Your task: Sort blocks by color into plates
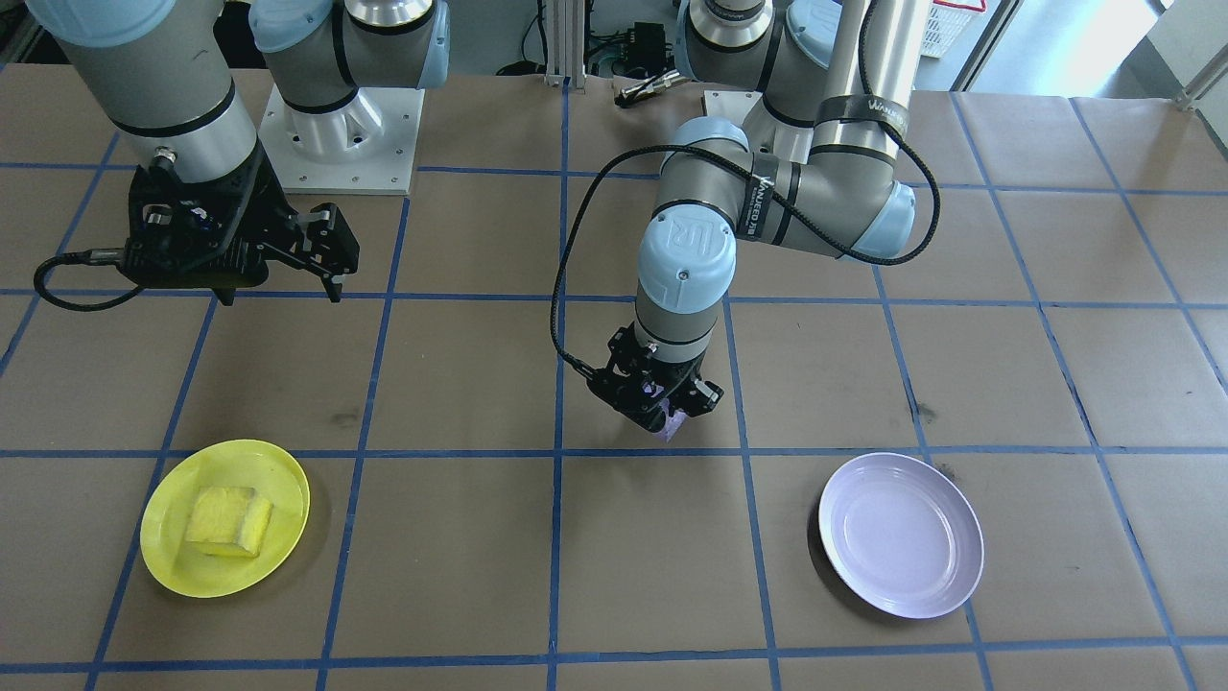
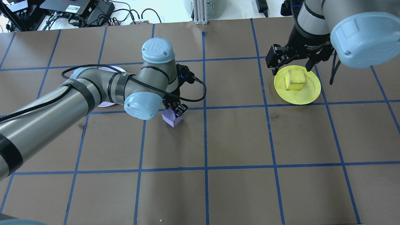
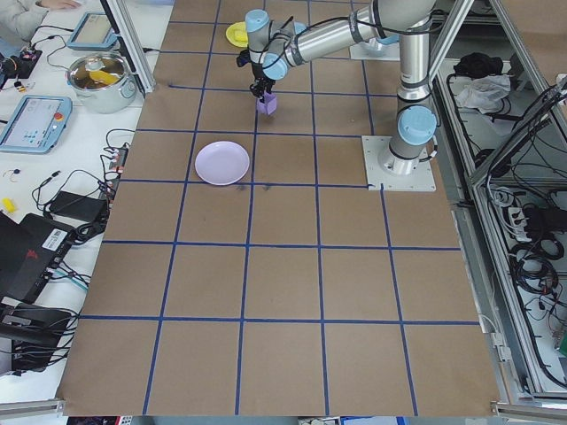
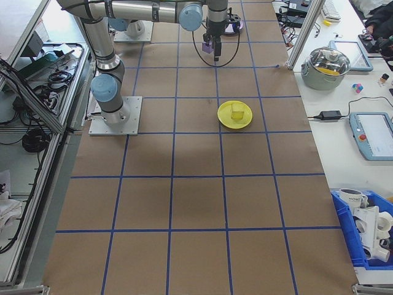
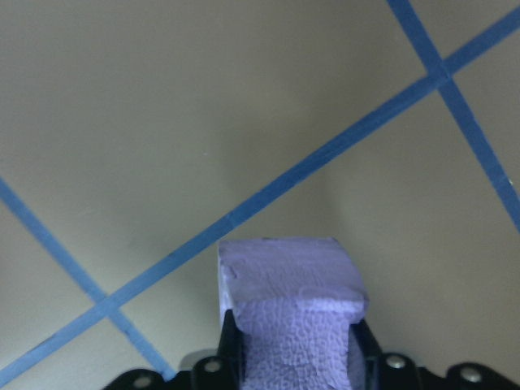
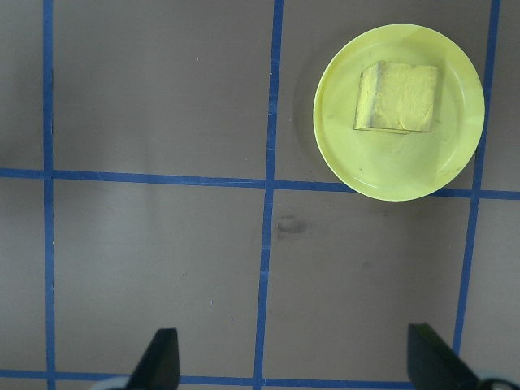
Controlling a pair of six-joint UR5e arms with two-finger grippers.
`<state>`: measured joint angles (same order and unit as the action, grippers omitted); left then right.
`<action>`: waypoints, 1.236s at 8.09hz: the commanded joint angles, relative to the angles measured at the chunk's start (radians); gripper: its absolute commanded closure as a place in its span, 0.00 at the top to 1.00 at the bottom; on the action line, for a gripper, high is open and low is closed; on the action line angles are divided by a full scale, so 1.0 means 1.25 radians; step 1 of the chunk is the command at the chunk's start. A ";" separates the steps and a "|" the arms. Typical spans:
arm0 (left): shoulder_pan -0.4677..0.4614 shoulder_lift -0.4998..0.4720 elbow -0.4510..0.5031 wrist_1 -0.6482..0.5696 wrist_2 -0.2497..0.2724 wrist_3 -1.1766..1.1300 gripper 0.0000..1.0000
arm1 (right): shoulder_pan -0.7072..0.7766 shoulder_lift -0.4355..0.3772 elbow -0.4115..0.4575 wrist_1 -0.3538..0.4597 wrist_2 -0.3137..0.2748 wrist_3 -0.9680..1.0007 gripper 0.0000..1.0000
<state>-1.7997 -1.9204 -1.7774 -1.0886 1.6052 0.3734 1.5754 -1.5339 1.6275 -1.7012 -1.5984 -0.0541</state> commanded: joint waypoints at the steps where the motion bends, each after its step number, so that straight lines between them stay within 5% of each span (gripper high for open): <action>1: 0.121 0.022 0.156 -0.230 -0.001 -0.007 0.21 | 0.000 0.000 0.000 0.000 0.000 -0.001 1.00; 2: 0.175 0.021 0.253 -0.342 -0.002 0.024 0.15 | 0.000 0.000 0.000 -0.001 0.000 -0.001 1.00; 4: 0.279 0.001 0.347 -0.378 0.003 0.025 0.15 | 0.000 0.000 0.000 -0.001 0.000 -0.001 1.00; 6: 0.391 -0.037 0.349 -0.357 -0.013 0.034 0.15 | 0.000 0.000 0.000 -0.001 0.000 -0.001 1.00; 10: 0.393 -0.107 0.338 -0.299 -0.012 -0.004 0.14 | 0.000 0.000 0.000 -0.002 0.000 -0.001 1.00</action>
<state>-1.3005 -2.0316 -1.3524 -1.4760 1.5925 0.4220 1.5754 -1.5340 1.6275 -1.7030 -1.5984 -0.0552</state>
